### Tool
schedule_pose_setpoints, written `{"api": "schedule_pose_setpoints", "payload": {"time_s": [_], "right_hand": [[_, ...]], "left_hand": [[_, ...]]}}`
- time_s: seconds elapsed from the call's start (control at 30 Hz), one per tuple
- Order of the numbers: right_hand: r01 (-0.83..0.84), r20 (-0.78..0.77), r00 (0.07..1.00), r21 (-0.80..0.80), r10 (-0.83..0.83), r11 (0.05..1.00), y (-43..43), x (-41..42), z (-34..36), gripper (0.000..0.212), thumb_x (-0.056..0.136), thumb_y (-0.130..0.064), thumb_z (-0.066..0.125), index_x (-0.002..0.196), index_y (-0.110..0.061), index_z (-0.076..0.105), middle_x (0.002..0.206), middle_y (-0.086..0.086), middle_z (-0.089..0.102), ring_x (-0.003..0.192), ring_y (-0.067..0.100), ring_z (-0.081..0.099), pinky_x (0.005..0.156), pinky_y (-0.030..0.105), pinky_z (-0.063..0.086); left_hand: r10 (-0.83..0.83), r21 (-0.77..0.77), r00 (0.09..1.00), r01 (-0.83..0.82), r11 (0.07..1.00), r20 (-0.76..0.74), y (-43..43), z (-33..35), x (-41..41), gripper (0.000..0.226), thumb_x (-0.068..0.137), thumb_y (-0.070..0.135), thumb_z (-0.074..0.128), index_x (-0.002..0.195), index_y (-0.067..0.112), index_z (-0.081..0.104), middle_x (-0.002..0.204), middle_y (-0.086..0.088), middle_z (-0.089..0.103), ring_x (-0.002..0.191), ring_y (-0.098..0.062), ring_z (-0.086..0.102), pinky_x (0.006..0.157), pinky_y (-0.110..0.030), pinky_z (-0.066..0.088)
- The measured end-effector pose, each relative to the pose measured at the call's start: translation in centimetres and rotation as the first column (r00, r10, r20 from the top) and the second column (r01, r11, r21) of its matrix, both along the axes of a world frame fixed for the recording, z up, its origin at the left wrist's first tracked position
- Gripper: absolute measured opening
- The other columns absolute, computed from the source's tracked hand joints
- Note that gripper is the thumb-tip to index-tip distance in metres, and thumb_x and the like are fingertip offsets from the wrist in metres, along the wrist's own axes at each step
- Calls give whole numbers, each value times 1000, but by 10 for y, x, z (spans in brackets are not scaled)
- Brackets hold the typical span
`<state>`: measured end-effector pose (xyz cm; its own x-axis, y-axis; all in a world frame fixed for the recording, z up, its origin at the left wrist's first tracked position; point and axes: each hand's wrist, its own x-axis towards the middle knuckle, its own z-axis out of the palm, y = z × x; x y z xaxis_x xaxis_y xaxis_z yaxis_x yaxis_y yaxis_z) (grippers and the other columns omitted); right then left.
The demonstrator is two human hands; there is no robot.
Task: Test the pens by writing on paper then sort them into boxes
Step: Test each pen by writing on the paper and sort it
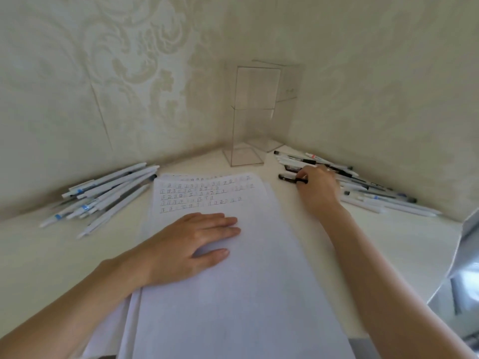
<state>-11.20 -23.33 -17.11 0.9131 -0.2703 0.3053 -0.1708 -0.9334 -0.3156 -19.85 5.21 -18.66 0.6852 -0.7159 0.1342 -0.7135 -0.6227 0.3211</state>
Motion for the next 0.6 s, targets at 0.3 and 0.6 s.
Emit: {"api": "schedule_pose_setpoints", "payload": {"time_s": [0.3, 0.6], "right_hand": [[-364, 433, 837, -16, 335, 931, 23, -6, 10, 16, 90, -13, 55, 95, -8, 68, 92, 10, 69, 89, 36, 55, 80, 34, 31], [-856, 149, 515, 34, 844, 516, 102, -44, -2, 15, 92, -17, 58, 102, -15, 70, 94, -2, 68, 93, 16, 46, 85, 27, 36]], "left_hand": [[234, -295, 947, -164, 941, 220, 2, 1, -2, 49, 89, 57, 36, 112, 23, 62, 113, 15, 59, 105, -4, 52, 89, -22, 37], [533, -365, 813, -435, 824, 235, 7, 6, 4, 27, 82, 30, 68, 105, 16, 64, 93, 2, 62, 88, -20, 55, 70, -32, 40]]}}
